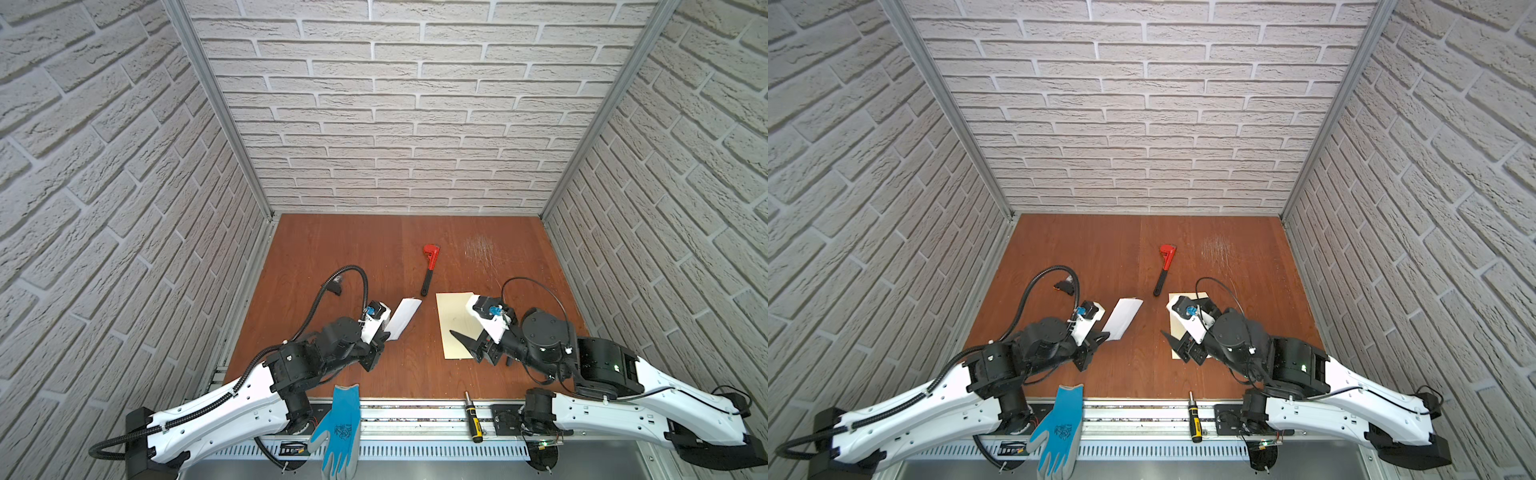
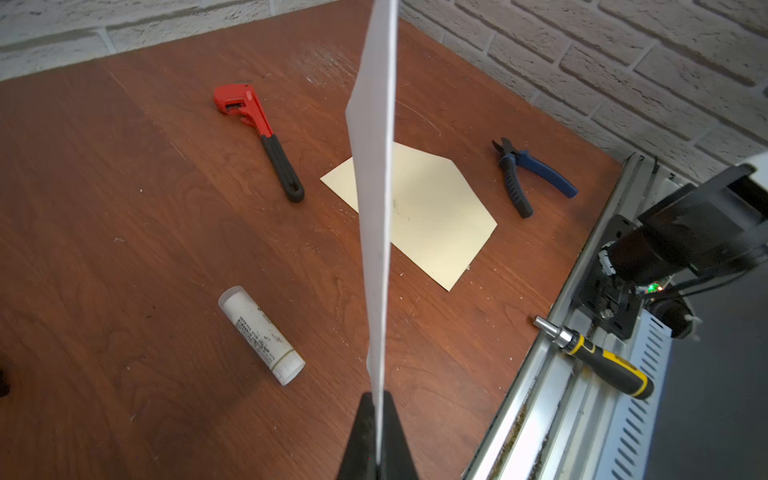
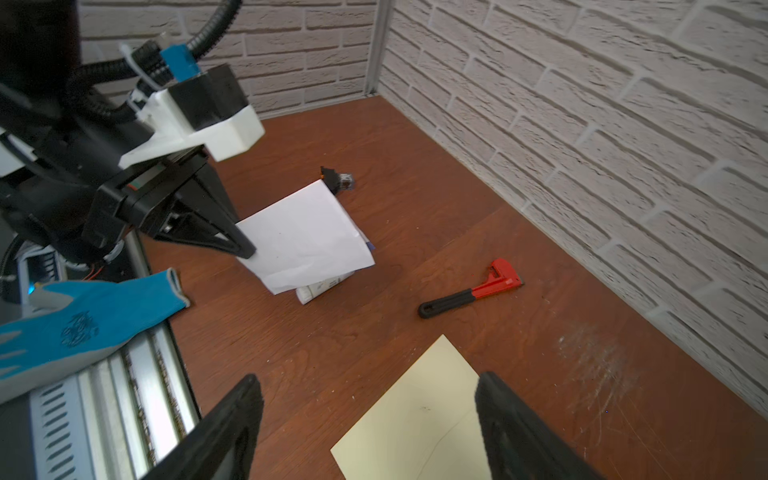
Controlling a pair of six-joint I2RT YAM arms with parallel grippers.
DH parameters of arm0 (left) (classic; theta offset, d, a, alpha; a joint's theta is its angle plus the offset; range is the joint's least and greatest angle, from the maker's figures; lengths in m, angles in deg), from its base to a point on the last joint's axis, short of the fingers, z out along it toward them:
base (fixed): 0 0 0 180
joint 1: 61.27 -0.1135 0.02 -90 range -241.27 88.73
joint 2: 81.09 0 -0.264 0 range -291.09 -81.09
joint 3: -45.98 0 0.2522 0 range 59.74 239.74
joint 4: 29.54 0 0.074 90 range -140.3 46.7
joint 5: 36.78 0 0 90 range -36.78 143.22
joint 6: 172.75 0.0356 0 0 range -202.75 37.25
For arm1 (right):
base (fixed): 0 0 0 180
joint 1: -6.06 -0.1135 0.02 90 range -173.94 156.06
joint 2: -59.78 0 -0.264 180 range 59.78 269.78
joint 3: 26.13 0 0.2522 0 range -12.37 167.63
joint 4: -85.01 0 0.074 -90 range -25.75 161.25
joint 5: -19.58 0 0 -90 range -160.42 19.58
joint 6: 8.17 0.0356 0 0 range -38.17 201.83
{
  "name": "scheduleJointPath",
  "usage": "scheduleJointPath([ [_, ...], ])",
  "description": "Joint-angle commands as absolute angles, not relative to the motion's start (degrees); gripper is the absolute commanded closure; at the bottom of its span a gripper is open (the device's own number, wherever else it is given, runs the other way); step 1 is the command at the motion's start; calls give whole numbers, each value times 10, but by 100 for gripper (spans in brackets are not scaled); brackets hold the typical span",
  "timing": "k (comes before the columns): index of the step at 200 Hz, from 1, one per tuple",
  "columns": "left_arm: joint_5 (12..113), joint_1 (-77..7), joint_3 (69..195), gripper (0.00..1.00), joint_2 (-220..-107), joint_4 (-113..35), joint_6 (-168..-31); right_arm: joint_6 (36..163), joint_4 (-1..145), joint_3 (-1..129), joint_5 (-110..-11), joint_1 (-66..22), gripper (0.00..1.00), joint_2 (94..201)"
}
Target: Place the letter into the envelope and seal it
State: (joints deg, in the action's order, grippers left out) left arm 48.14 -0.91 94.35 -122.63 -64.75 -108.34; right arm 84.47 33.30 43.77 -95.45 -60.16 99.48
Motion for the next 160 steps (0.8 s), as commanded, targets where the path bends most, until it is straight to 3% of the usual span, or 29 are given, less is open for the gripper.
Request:
scheduleJointPath([
  [1, 463, -19, 958, 100, -1259, -614, -1169, 938, 340, 420, -1057, -605, 20, 984],
  [75, 516, -56, 941, 100, -1410, -454, -1394, 1036, 274, 413, -1104, -604, 26, 980],
  [160, 536, -54, 917, 100, -1532, -336, -1498, 1127, 214, 401, -1157, -598, 31, 983],
])
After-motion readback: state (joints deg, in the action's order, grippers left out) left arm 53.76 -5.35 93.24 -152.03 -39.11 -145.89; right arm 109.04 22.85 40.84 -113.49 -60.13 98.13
